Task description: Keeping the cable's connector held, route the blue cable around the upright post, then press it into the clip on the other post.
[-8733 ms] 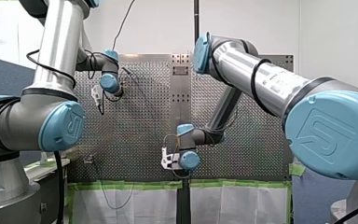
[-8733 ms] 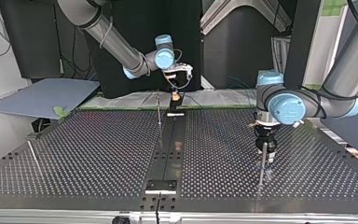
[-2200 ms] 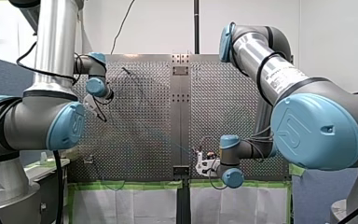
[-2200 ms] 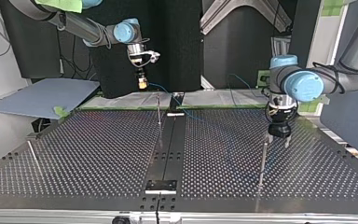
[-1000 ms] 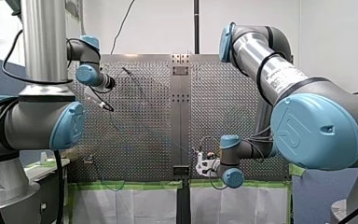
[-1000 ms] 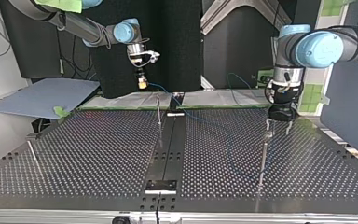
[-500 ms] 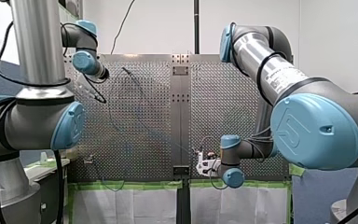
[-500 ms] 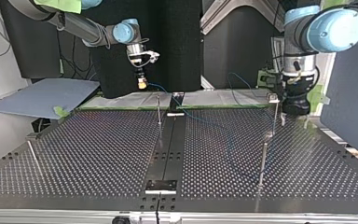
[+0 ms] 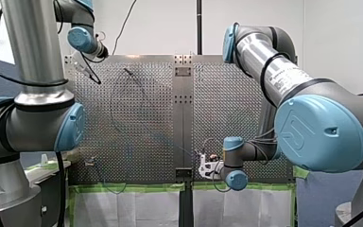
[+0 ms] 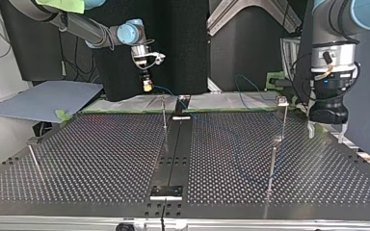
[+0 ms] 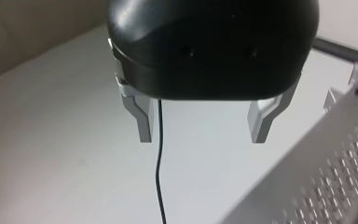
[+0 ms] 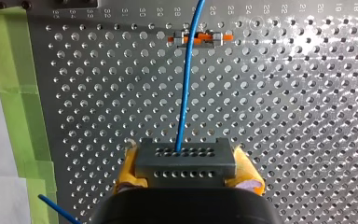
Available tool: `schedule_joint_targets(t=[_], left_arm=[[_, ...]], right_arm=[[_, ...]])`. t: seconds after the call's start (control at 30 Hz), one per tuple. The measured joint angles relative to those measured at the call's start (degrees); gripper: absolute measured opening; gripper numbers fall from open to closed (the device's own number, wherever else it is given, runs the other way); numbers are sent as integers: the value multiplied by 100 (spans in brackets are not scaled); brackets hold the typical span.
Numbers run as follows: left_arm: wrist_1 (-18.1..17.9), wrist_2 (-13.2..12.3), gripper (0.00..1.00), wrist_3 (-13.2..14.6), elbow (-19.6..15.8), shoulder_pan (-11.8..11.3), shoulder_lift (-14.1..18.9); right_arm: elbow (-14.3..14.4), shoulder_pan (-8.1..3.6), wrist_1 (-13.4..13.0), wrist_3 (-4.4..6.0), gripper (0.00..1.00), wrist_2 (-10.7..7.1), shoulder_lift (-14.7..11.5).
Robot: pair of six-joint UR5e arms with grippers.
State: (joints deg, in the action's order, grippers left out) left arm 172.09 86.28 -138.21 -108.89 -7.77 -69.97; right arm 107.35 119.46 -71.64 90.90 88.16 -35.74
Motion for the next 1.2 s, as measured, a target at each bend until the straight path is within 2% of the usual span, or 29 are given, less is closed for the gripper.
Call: schedule_joint_targets(t=[0.2,0.3,0.57,0.77,0.9,1.2], left_arm=[[294,-281,100,292,293,106,-128],[444,-317,100,441,441,170,-267],[820,-90,100,816,817,378,-634],[1093,-29,100,1092,1071,521,-761],[1270,9,100,1270,1128,599,-837],[1699,273,100,1695,1140,803,-1043]], right_arm=[[-11,1,5,0,0,1,0],[-13,2,13,0,0,0,0],[-15,14,25,-5,0,0,0],[-15,18,26,-8,0,0,0],[-16,19,26,-19,0,0,0],[-15,20,26,-26,0,0,0]])
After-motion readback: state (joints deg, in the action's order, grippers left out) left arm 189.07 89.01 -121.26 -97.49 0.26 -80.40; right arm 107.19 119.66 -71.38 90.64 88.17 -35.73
